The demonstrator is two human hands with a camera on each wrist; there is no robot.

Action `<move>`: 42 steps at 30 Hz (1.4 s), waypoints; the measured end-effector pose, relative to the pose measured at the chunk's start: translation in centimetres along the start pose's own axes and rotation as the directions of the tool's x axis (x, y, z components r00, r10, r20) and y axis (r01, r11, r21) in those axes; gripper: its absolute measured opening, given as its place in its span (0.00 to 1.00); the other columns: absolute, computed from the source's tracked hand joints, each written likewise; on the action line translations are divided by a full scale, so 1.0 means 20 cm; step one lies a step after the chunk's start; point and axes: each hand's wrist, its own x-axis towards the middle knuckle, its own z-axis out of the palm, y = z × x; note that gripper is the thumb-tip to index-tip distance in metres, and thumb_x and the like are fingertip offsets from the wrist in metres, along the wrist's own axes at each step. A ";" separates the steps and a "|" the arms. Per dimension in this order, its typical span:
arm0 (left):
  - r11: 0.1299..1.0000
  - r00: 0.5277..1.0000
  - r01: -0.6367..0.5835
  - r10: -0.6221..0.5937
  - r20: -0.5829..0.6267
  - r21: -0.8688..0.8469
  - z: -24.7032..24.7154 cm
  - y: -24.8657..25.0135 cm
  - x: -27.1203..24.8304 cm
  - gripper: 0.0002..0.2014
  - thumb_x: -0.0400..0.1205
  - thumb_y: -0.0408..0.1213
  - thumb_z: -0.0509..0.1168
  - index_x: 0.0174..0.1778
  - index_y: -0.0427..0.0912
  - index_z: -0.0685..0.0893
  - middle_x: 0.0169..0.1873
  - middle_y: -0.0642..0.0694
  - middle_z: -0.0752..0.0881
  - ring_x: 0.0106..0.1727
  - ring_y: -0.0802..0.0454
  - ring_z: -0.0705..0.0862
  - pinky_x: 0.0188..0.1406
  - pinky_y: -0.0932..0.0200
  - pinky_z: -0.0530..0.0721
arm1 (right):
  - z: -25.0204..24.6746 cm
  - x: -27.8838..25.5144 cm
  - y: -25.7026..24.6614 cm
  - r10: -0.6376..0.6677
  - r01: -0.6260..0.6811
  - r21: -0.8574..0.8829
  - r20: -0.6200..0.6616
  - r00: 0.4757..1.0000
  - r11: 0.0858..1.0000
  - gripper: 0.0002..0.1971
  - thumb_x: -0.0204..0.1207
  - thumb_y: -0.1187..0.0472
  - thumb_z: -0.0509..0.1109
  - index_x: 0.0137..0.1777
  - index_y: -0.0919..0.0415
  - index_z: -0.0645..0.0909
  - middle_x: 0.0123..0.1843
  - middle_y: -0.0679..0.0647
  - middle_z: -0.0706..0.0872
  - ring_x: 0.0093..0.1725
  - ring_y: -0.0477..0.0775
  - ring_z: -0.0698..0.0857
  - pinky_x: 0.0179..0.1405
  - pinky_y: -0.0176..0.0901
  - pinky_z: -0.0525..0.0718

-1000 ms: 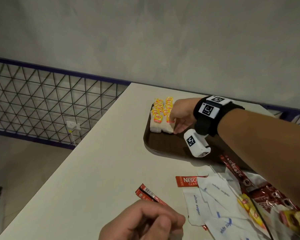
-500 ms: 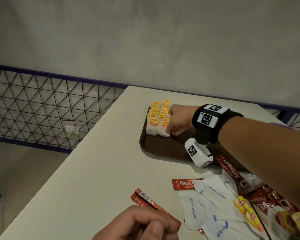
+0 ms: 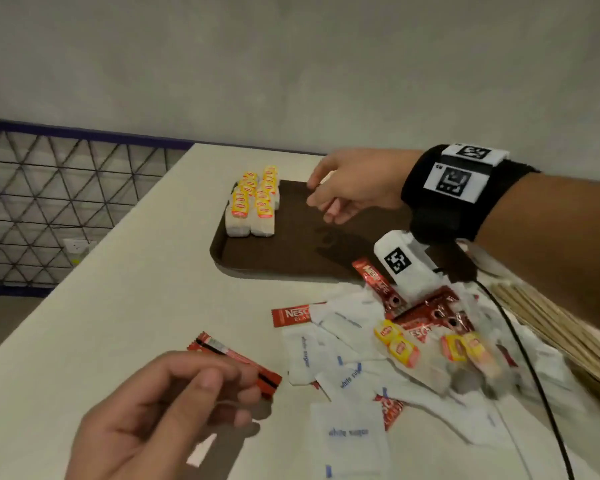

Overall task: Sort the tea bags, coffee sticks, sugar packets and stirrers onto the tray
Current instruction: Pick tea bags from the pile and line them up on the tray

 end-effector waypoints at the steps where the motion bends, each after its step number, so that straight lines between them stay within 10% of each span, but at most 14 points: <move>1: 0.998 0.999 -0.037 0.038 0.019 -0.051 0.03 -0.02 -0.02 0.40 0.45 0.73 0.81 0.35 0.39 0.92 0.39 0.32 0.93 0.36 0.36 0.93 0.28 0.53 0.91 | -0.04 -0.12 0.05 0.007 -0.006 -0.024 0.027 1.000 1.000 0.14 0.84 0.63 0.73 0.67 0.62 0.80 0.49 0.60 0.84 0.44 0.56 0.87 0.53 0.50 0.91; 6: 0.999 0.999 0.008 -0.009 -0.034 -0.042 -0.07 -0.22 0.06 0.27 0.66 0.60 0.76 0.47 0.38 0.90 0.48 0.27 0.91 0.43 0.31 0.93 0.36 0.35 0.92 | -0.14 -0.63 0.36 0.068 -0.047 -0.278 0.067 0.995 0.960 0.06 0.81 0.57 0.76 0.56 0.53 0.88 0.44 0.51 0.92 0.42 0.50 0.90 0.42 0.43 0.90; 10: 0.996 0.993 0.042 -0.049 -0.107 -0.074 -0.27 -0.43 0.07 0.14 0.90 0.38 0.58 0.64 0.37 0.85 0.59 0.20 0.85 0.53 0.30 0.91 0.46 0.40 0.93 | -0.17 -0.85 0.59 0.059 -0.026 -0.402 0.070 0.996 0.915 0.07 0.81 0.54 0.75 0.57 0.44 0.88 0.43 0.45 0.91 0.43 0.49 0.90 0.40 0.36 0.90; 16: 0.999 0.995 -0.024 0.027 -0.097 0.032 -0.04 -0.21 0.03 0.14 0.83 0.45 0.67 0.49 0.36 0.88 0.48 0.29 0.91 0.47 0.30 0.92 0.44 0.30 0.90 | -0.09 -0.91 0.71 -0.047 0.063 -0.403 0.049 0.998 0.913 0.17 0.78 0.53 0.78 0.65 0.39 0.86 0.48 0.41 0.88 0.46 0.46 0.87 0.45 0.37 0.87; 21: 0.995 0.993 -0.075 0.081 -0.082 0.064 0.02 -0.11 -0.01 0.15 0.89 0.30 0.59 0.40 0.38 0.89 0.41 0.33 0.92 0.38 0.44 0.92 0.40 0.55 0.93 | -0.01 -0.89 0.74 -0.120 0.123 -0.435 0.034 0.992 0.892 0.18 0.77 0.51 0.79 0.66 0.40 0.85 0.52 0.39 0.83 0.47 0.47 0.85 0.49 0.40 0.89; 27: 0.995 0.992 -0.074 0.081 -0.096 0.072 0.04 -0.10 -0.01 0.16 0.89 0.30 0.60 0.40 0.41 0.91 0.40 0.36 0.93 0.37 0.46 0.92 0.39 0.62 0.92 | 0.03 -0.89 0.77 -0.185 0.151 -0.382 -0.054 0.981 0.912 0.07 0.75 0.55 0.81 0.41 0.46 0.86 0.34 0.44 0.83 0.32 0.43 0.78 0.33 0.34 0.77; 32: 0.992 0.988 -0.102 0.110 -0.108 0.077 0.08 -0.07 -0.03 0.14 0.74 0.47 0.67 0.42 0.39 0.90 0.44 0.33 0.92 0.41 0.40 0.90 0.40 0.58 0.92 | -0.05 -0.99 0.75 -0.154 0.119 -0.305 -0.093 0.984 0.945 0.06 0.77 0.53 0.80 0.42 0.50 0.87 0.41 0.48 0.89 0.38 0.46 0.84 0.38 0.37 0.85; 37: 0.987 0.987 -0.158 0.158 -0.016 -0.009 0.16 -0.03 -0.08 0.14 0.81 0.44 0.65 0.43 0.37 0.89 0.46 0.32 0.91 0.48 0.31 0.91 0.43 0.52 0.91 | -0.12 -1.20 0.76 -0.132 0.161 0.188 -0.160 0.978 0.969 0.07 0.74 0.56 0.80 0.47 0.60 0.89 0.42 0.55 0.93 0.37 0.47 0.86 0.38 0.36 0.85; 42: 0.996 0.948 -0.082 0.086 0.307 -0.024 0.39 -0.02 -0.12 0.25 0.74 0.56 0.76 0.54 0.37 0.88 0.54 0.34 0.90 0.55 0.32 0.90 0.50 0.44 0.92 | 0.17 -1.24 0.78 -0.162 0.223 0.732 -0.154 0.975 0.644 0.10 0.62 0.59 0.82 0.42 0.62 0.90 0.38 0.63 0.90 0.32 0.53 0.86 0.28 0.40 0.86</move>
